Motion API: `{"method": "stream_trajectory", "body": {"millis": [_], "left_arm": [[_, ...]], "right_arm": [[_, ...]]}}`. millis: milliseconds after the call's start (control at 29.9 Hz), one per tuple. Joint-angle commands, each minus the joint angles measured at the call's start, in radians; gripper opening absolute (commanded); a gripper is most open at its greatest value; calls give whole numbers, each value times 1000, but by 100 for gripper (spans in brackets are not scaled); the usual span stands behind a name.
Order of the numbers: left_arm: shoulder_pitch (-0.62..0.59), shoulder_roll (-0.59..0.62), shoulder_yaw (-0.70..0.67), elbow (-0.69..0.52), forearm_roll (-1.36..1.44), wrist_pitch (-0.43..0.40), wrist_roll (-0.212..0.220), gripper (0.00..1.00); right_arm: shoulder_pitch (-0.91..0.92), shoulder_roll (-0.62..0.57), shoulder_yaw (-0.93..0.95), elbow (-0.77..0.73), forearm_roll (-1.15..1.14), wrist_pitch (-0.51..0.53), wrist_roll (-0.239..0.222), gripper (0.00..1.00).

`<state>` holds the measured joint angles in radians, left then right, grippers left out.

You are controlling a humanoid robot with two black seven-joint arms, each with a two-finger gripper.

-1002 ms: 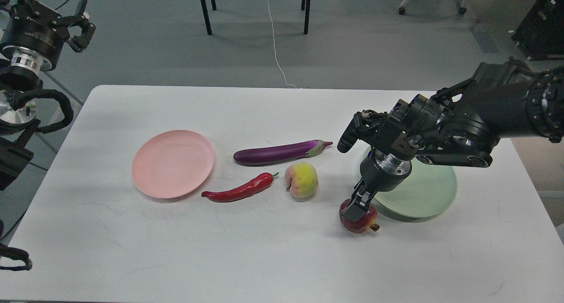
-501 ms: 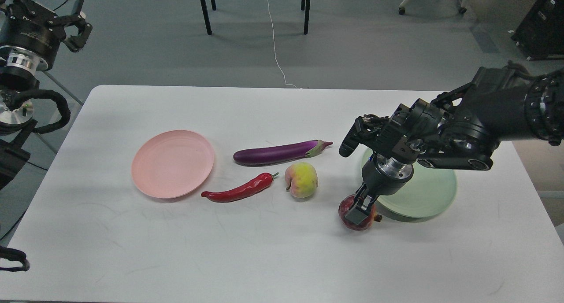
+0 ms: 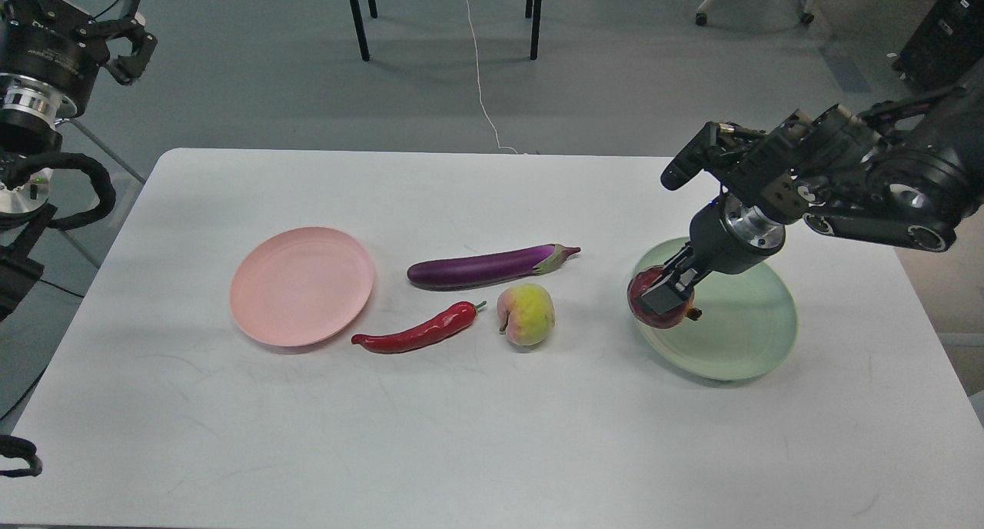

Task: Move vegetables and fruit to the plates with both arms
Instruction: 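Lift the pomegranate and place it on the green plate, release, then reach the right gripper to the peach and grasp it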

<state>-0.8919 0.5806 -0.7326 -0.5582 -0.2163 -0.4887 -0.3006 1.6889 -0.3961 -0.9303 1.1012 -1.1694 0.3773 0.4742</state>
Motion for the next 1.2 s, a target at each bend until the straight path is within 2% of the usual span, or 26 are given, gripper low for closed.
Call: {"method": "stream_trajectory", "body": {"millis": [0,200,468,701,868,969,1169], "left_arm": [[1,-8,-1,-2,0,0,0,98],[-2,-11,38,-2,0,0,-6,98],[-1,1,39,-2,0,0,-6,98],[-1,1,38,-2,-2,0,-8,98],[-1,-1,38,-2,-2,0,-6,98],[-2,-1,38,-2,-2,0,-6,98],[-2,5,39,-2,-2,0,-3,98]], "right_arm": [[-50,-49,1,-47,-3,0,0,51],[-121,-56,2,-92,-1,-12,0,63],[-114,-59,4,-83,2,-28,-2,92],[-68,-58,48,-80,10,-28,-2,94],[-80,-35,218,-83,11,-23,-11,94],[-84,26,271,-83,13,-23,-26,94],[-120,138,283,-90,19,-29,-26,94]]}}
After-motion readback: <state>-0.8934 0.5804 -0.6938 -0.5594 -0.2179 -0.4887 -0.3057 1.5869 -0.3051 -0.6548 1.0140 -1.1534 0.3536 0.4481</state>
